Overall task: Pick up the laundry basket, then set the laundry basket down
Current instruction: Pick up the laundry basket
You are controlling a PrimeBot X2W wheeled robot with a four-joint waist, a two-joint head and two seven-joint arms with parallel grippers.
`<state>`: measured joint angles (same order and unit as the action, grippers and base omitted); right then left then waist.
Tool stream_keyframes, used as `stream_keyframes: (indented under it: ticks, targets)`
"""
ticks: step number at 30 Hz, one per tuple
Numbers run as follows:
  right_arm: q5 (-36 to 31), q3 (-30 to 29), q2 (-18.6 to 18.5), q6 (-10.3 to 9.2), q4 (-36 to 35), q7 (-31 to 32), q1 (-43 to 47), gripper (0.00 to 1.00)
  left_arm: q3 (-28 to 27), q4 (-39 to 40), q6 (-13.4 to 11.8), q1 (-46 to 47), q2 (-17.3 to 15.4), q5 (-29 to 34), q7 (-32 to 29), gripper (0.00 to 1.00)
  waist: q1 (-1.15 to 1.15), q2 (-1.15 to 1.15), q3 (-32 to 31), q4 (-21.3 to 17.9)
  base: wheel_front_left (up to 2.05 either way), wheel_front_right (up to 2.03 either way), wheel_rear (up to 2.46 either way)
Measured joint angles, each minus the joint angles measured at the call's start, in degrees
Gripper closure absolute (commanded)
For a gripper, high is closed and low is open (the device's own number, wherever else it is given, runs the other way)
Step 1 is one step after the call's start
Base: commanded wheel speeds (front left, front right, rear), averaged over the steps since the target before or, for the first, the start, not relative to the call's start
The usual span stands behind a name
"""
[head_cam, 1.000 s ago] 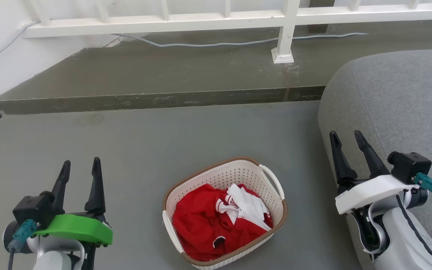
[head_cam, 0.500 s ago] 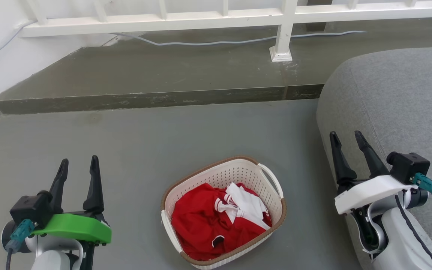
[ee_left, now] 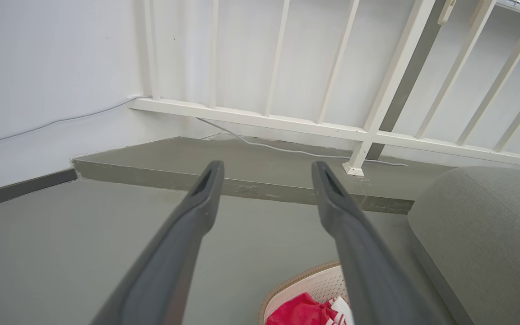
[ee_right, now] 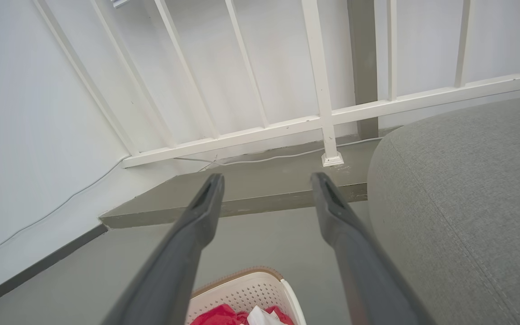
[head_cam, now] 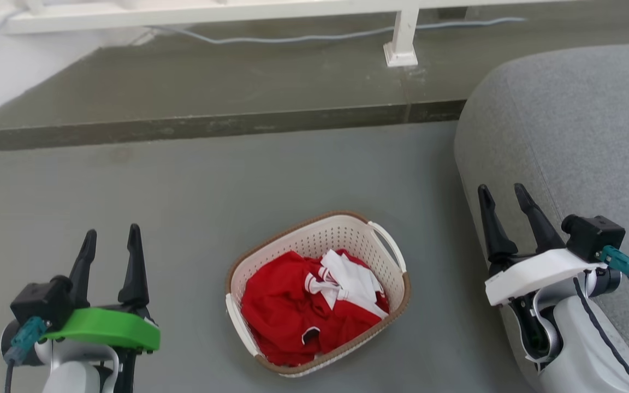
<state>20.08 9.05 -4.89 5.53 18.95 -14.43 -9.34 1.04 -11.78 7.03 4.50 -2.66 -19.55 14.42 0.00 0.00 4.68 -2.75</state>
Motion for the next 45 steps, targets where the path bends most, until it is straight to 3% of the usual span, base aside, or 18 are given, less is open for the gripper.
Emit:
stream_keyframes:
  ticks: [14,19,30,45]
  targets:
    - [-0.51,-0.81,0.46,0.45,-1.02,0.0,-2.6,0.0,0.74,-1.68,0.03,4.19,0.16,-0.73,0.0,0.0,0.0,0.0,6.88,-1.42,0.0,0.0,0.0]
    - [-0.55,-0.92,0.73,0.51,-1.42,0.0,-4.54,0.0,1.57,-5.71,0.04,6.2,0.23,-1.1,0.01,0.0,0.0,0.0,11.06,-1.83,0.0,0.0,0.0]
    - [-0.93,-0.76,1.3,0.99,-1.91,0.0,-9.04,0.0,3.7,-16.16,0.09,12.0,0.33,-7.94,-0.35,0.0,0.0,0.0,18.78,-2.93,0.0,0.0,0.0]
    - [-0.98,-0.65,1.63,1.01,-2.6,-0.01,-12.94,0.0,4.8,-28.98,0.1,19.74,0.36,-15.91,-8.69,0.0,0.01,0.0,27.26,-5.54,0.0,0.0,0.0]
